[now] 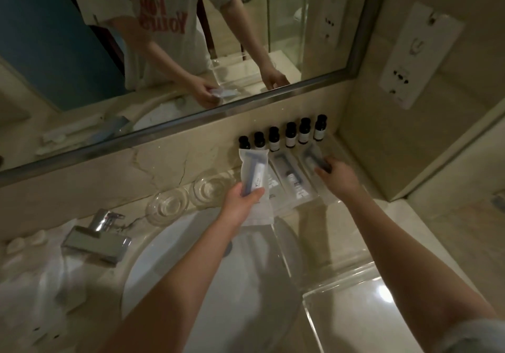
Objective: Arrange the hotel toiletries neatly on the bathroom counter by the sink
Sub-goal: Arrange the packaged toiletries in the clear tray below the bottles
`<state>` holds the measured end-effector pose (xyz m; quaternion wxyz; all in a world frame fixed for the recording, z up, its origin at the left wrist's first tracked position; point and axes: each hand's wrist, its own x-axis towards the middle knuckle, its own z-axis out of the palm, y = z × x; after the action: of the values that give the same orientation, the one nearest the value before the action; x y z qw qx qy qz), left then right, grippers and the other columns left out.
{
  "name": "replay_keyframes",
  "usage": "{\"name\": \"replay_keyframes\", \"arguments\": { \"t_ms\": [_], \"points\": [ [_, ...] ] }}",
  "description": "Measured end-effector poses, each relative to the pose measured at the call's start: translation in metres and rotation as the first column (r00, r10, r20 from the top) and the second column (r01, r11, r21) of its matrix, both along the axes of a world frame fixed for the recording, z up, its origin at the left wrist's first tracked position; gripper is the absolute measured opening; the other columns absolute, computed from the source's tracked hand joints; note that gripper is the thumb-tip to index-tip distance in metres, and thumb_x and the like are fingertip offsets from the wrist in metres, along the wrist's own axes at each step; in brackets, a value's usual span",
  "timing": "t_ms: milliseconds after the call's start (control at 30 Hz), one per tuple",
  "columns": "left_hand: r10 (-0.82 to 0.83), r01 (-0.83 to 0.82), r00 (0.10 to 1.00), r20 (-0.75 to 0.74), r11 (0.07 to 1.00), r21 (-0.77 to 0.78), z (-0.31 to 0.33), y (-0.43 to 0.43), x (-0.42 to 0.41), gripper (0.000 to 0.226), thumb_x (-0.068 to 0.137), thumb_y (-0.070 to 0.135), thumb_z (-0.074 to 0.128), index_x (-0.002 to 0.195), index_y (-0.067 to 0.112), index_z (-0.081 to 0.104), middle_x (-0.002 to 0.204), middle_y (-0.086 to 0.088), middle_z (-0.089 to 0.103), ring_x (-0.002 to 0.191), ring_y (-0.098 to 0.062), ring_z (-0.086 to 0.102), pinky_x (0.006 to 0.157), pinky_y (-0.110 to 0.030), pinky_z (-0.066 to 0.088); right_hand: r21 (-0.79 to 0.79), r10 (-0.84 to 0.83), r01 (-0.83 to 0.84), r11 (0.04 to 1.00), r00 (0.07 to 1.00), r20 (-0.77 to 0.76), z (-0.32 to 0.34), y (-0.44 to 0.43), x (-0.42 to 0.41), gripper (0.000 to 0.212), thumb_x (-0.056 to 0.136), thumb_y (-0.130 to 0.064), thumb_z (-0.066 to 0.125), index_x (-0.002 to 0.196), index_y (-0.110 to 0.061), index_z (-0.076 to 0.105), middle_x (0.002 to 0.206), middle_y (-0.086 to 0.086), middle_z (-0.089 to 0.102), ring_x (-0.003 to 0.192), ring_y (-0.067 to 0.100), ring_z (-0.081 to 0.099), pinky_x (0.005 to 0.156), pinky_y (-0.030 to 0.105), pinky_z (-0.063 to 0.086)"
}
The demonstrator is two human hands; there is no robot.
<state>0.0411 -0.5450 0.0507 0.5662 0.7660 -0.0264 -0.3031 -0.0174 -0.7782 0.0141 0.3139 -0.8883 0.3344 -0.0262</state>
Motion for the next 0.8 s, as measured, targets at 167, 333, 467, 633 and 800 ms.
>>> {"name": "replay_keyframes", "arguments": {
  "t_ms": [167,333,467,633,800],
  "points": [
    [0.031,-0.031,0.999,-0.026,1.000,-0.002,-0.005,-0.002,0.001,0.026,0.087,0.020,0.064,0.111,0.014,0.055,0.102,-0.006,0.064,0.087,-0.017,0.062,0.085,-0.036,0.051,-0.145,0.041,-0.041,0.989,0.999,-0.005,-0.009,0.006,0.010,0.029,0.093,-0.039,0.048,0.101,-0.012,0.055,0.095,0.012,0.065,0.088,0.032,0.060,0.075,0.038,0.047],
    [0.053,-0.053,0.998,-0.023,0.998,-0.027,-0.005,-0.003,-0.001,0.030,0.088,0.021,0.063,0.115,0.011,0.056,0.105,-0.008,0.065,0.092,-0.021,0.064,0.088,-0.039,0.052,-0.220,0.029,-0.039,0.975,0.998,-0.049,-0.013,0.009,0.015,0.035,0.093,-0.040,0.046,0.108,-0.010,0.055,0.106,0.016,0.062,0.099,0.035,0.056,0.078,0.039,0.042],
    [0.073,-0.074,0.997,-0.022,0.994,-0.074,-0.002,-0.004,-0.005,0.025,0.092,0.028,0.057,0.113,0.015,0.055,0.099,-0.001,0.065,0.089,-0.015,0.063,0.079,-0.031,0.053,-0.303,-0.092,0.107,0.947,0.994,0.064,0.001,0.024,0.000,0.044,0.091,-0.039,0.051,0.123,-0.008,0.052,0.124,0.019,0.052,0.113,0.038,0.046,0.090,0.045,0.040],
    [0.205,-0.214,0.976,-0.075,0.964,-0.155,0.009,-0.016,-0.010,0.017,0.095,0.035,0.049,0.109,0.024,0.048,0.104,0.000,0.063,0.094,-0.016,0.061,0.080,-0.030,0.050,0.366,-0.026,-0.110,0.924,0.937,0.348,0.027,0.077,-0.029,0.019,0.094,-0.030,0.051,0.095,-0.014,0.062,0.085,0.002,0.063,0.076,0.013,0.058,0.072,0.029,0.050],
    [0.216,-0.237,0.970,-0.113,0.943,-0.234,0.024,-0.025,-0.017,0.025,0.094,0.033,0.052,0.113,0.016,0.052,0.093,-0.009,0.065,0.083,-0.026,0.065,0.071,-0.039,0.055,0.620,0.081,-0.338,0.708,0.911,0.404,0.031,0.111,-0.037,0.023,0.093,-0.013,0.054,0.071,-0.012,0.060,0.064,0.003,0.059,0.051,0.000,0.053,0.055,0.013,0.042]
  ]
}}
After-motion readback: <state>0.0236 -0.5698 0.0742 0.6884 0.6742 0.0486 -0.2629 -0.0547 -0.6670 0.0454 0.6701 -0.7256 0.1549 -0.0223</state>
